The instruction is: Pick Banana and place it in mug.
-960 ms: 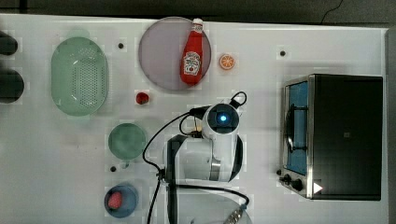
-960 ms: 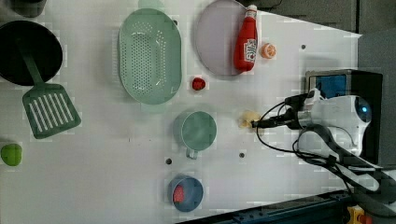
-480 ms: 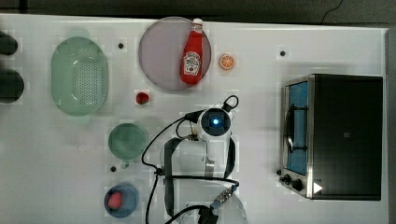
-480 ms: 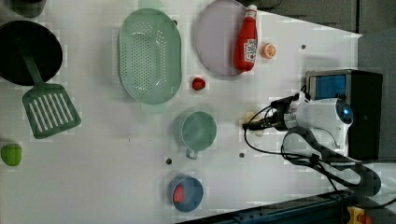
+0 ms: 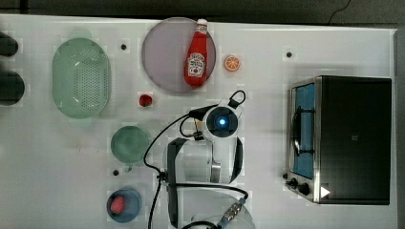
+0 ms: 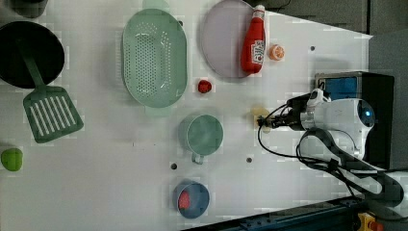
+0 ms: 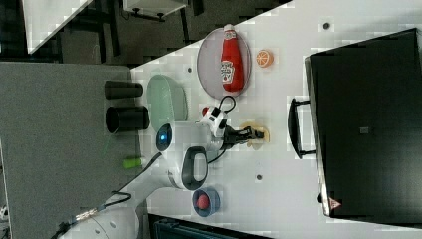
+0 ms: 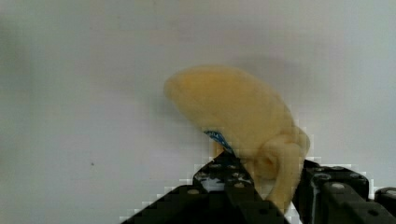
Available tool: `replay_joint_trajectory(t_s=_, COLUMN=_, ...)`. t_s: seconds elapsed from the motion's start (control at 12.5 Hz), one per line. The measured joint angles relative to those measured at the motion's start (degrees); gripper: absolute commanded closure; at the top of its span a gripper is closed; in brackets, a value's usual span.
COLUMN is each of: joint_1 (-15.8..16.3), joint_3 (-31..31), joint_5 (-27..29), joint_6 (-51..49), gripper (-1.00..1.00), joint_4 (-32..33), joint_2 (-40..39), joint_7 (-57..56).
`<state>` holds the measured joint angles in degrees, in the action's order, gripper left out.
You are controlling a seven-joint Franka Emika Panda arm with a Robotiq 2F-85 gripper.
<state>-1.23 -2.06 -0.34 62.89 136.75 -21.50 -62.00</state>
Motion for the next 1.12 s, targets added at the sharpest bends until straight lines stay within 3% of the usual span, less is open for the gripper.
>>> replay_joint_trajectory(t_s=0.4, joint_1=-0.34, joint_3=-1.13, joint_5=-0.73, joint_6=-17.40, gripper=0.37, joint_4=2.24, joint_2=14.83, joint_7=-0.17)
replay_joint_trajectory(t_s=0.88, joint_1=-1.06, joint_3=0.23, joint_5=-1.23, joint_6=-38.86, gripper=0.37, joint_4=-8.06, joint_2=36.61, joint_7=3.13)
replay_joint_trajectory(t_s=1.12, joint_1=0.07, joint_3=2.67, joint_5=1.10, joint_6=-41.25, gripper=0.37, joint_4=-11.30, joint_2=39.66, joint_7=7.19)
